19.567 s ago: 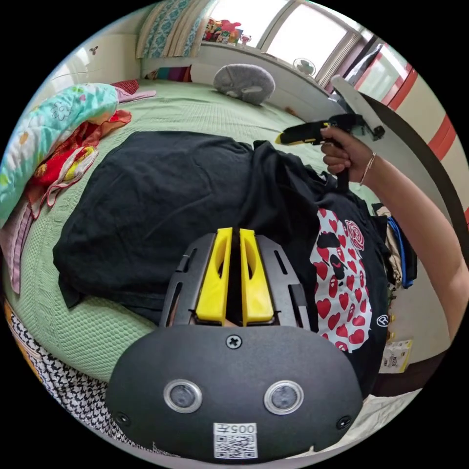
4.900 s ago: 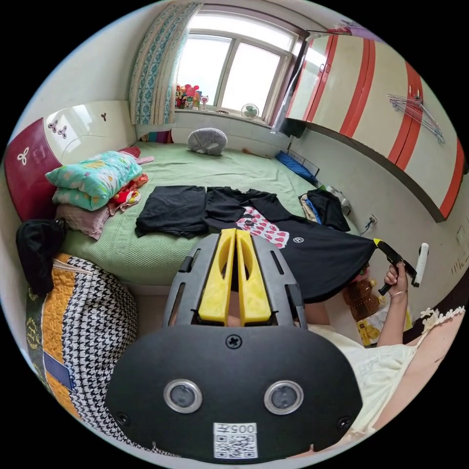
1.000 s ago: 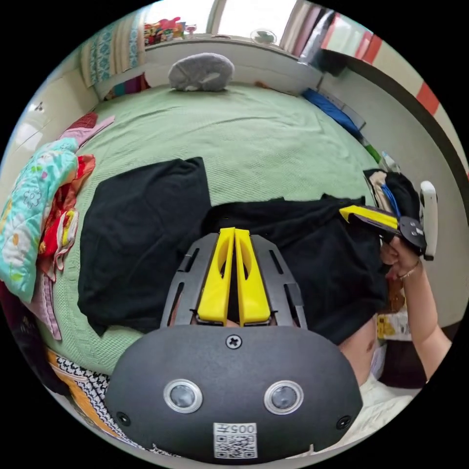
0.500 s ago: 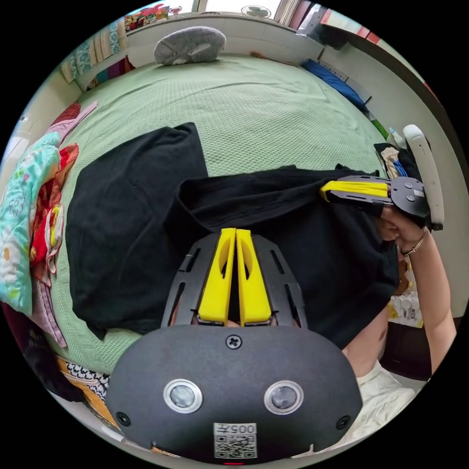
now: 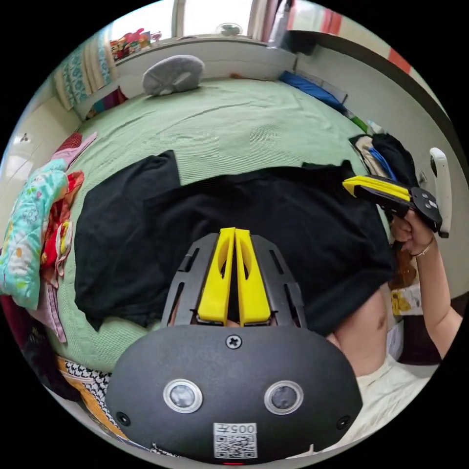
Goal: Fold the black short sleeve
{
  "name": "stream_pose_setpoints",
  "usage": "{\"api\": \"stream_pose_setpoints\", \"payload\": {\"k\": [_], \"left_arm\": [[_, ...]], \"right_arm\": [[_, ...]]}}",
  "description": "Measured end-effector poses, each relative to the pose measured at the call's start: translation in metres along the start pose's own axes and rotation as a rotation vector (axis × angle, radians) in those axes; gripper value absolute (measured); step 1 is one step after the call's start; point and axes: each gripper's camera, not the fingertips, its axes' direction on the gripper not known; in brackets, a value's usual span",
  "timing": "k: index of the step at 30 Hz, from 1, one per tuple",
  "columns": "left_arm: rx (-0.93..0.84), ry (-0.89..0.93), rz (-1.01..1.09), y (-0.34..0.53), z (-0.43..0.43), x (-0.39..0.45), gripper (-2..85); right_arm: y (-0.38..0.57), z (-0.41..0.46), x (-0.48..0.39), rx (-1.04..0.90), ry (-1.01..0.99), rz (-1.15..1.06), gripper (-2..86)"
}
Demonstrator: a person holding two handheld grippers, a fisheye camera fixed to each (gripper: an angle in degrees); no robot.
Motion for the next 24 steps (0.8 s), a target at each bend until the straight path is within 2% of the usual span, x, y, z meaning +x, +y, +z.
{"api": "stream_pose_setpoints", "payload": {"k": [3, 8, 11, 17, 24], "left_arm": [[0.008, 0.086, 0.068, 0.02, -0.006, 0.06, -0.5], [0.01, 0.235, 0.22, 0.039, -0.014, 0.175, -0.3], [0.001, 0.263, 0.273, 0.045, -0.012, 0.229, 0.0], [-0.024, 0.253, 0.285, 0.055, -0.007, 0.284, -0.2], [-0.023, 0.198, 0.195, 0.062, -0.007, 0.275, -0.4]], "right_arm": [[0.065, -0.02, 0.041, -0.076, 0.076, 0.152, 6.5], [0.157, -0.069, 0.086, -0.069, 0.123, 0.374, 8.9], [0.187, -0.087, 0.104, -0.043, 0.016, 0.494, 8.8], [0.192, -0.104, 0.122, -0.033, -0.027, 0.479, 8.1], [0.14, -0.113, 0.142, 0.033, -0.083, 0.373, 8.8]]}}
